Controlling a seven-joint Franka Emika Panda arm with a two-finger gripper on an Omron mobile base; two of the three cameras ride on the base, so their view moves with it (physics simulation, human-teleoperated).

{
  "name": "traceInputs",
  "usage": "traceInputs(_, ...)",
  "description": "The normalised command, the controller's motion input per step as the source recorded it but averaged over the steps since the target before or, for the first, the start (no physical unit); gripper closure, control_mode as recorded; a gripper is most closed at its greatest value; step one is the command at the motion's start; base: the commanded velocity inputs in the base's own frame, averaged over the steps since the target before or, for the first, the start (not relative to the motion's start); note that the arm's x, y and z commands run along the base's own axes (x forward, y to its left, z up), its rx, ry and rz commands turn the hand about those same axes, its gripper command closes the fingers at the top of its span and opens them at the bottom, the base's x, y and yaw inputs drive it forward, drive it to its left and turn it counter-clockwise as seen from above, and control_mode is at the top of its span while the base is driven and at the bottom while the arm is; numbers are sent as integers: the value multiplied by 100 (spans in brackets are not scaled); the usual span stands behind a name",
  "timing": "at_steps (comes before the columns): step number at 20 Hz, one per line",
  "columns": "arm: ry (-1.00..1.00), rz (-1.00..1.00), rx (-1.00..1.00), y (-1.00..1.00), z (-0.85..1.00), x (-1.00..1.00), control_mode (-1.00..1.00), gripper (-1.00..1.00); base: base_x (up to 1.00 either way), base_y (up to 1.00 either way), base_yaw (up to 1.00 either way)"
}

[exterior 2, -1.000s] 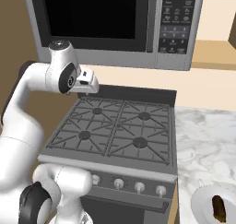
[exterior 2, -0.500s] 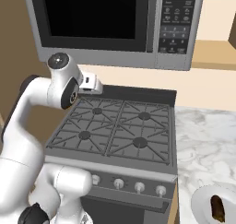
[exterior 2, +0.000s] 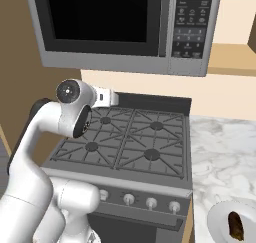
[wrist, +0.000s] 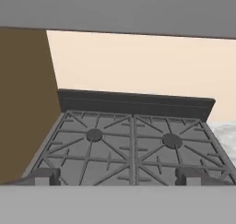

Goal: Pick the sweet potato from the counter and place it in the microwave. Then turn on the microwave.

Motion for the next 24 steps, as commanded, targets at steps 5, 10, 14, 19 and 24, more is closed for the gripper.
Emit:
traceInputs(5, -19, 0, 0, -24, 16, -8, -100, -100, 0, 0, 0)
traceInputs(10, -16, -1, 0, -30, 22, -19, -100, -100, 0, 0, 0)
traceInputs(14, -13, -2, 0, -14, 29, -25, -100, -100, 0, 0, 0)
traceInputs(19, -9, -1, 0, -25, 41, -23, -100, -100, 0, 0, 0)
traceInputs(24, -7, -1, 0, -29, 45, -18, -100, -100, 0, 0, 0)
